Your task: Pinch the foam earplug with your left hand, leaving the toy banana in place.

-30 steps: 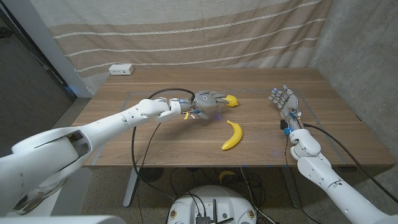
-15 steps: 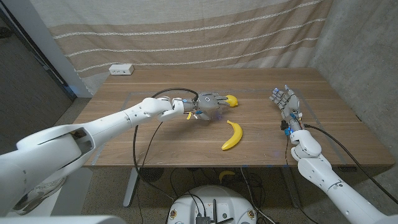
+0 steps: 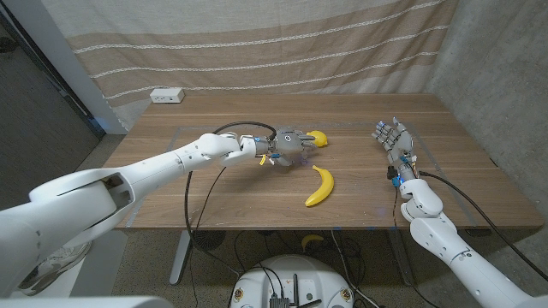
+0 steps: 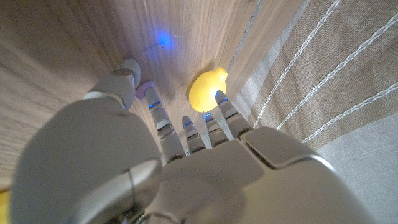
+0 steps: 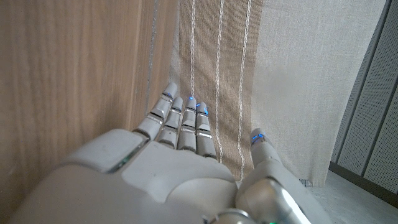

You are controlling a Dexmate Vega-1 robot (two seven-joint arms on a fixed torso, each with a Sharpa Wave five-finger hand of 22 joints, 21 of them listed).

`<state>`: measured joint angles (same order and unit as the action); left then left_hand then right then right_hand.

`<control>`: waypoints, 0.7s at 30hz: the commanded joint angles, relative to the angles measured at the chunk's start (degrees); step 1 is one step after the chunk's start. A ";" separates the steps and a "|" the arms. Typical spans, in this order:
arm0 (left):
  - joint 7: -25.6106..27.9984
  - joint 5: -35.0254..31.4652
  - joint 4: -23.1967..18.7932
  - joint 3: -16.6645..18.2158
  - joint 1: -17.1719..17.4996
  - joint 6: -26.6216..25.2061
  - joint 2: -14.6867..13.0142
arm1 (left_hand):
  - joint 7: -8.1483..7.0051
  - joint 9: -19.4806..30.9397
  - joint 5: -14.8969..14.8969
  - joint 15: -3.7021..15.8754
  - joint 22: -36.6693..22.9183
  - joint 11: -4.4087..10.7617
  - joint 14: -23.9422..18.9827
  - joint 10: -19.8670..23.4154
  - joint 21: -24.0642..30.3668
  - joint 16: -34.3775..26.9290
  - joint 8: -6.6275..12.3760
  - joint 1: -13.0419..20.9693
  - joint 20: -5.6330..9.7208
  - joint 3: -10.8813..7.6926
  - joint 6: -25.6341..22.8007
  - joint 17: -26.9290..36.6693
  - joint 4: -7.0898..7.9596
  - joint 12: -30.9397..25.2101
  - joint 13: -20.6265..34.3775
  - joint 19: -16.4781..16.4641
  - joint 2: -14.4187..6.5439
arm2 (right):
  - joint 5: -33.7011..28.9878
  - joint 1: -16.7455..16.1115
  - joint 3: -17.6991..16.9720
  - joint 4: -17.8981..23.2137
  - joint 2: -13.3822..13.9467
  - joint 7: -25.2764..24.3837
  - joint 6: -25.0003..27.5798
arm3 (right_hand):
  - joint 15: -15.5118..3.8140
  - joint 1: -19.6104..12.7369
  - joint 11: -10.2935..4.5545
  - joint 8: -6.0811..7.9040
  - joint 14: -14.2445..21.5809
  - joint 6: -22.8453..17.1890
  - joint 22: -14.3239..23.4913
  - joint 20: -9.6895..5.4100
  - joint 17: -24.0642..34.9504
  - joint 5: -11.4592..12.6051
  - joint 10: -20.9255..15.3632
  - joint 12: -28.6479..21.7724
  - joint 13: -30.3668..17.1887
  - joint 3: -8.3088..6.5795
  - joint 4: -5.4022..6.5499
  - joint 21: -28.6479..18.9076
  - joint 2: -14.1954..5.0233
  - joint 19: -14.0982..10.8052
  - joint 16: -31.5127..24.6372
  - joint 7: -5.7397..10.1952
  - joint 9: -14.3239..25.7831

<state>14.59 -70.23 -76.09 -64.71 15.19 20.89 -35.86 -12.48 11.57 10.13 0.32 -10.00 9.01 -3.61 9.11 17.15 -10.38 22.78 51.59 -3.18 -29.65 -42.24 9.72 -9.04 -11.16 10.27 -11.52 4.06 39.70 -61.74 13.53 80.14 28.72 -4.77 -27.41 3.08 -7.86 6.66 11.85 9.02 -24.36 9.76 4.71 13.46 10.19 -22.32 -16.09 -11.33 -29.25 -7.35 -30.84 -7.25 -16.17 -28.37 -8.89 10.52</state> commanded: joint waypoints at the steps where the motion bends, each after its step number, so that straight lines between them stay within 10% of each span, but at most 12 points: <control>1: 2.42 0.58 3.98 -1.84 -1.01 0.92 1.61 | -0.10 0.27 -0.15 0.25 -0.24 0.19 -0.82 0.75 -0.21 -0.28 0.40 0.18 -0.06 0.33 -0.95 0.13 -0.30 -0.38 0.08 -0.58 -0.67 | -0.24 0.47 0.05 -0.58 -0.15 -0.14 -0.10 | 0.11 -0.38 -0.09 -0.01 0.71 -0.35 0.05 -0.16 0.18 0.24 -0.67 0.19 -0.29 0.19 0.14 0.28 -0.32 -0.72 0.08 -0.05 0.24; 9: -0.48 2.58 4.49 -2.28 -1.32 1.70 2.00 | 0.12 0.24 -0.25 0.22 -0.23 -0.11 -0.87 0.73 -0.45 -0.20 0.34 0.39 -0.04 0.83 -1.21 0.11 -0.55 -0.27 0.07 -0.74 -0.31 | -0.71 0.84 0.18 -0.80 -0.29 -0.50 -0.23 | 0.00 -0.36 -0.09 -0.05 0.82 -0.34 0.06 -0.26 0.20 0.24 -0.77 0.28 -0.31 0.25 0.15 0.42 -0.32 -0.91 0.16 -0.01 0.24; 21: -6.30 3.78 5.30 -3.26 -2.14 2.14 3.19 | 4.81 -0.44 0.27 -0.22 -0.32 -0.60 -0.75 2.70 -1.66 -0.06 1.23 3.20 -0.85 0.20 -8.48 0.05 -0.67 -0.61 0.02 -1.02 -5.49 | -1.17 0.86 0.11 -0.89 -0.52 -1.09 -0.80 | 0.15 -0.22 -0.04 -0.08 0.94 -0.42 0.07 -0.38 0.27 0.20 -0.81 0.45 -0.33 0.39 0.26 0.72 -0.36 -1.03 0.29 -0.05 0.25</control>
<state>12.16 -67.36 -72.13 -66.86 13.78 22.47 -33.86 -8.47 11.06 10.14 0.19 -10.00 8.34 -4.10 10.70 15.91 -10.38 23.34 54.23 -3.58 -29.11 -48.26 9.72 -9.57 -11.26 10.12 -12.35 -0.40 39.11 -60.94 13.65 79.33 28.32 -5.14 -27.68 3.07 -7.86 6.65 11.85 9.64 -24.35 9.76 4.30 13.45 10.19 -22.73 -15.68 -11.37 -29.02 -7.11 -30.29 -7.25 -16.57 -28.11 -8.89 10.52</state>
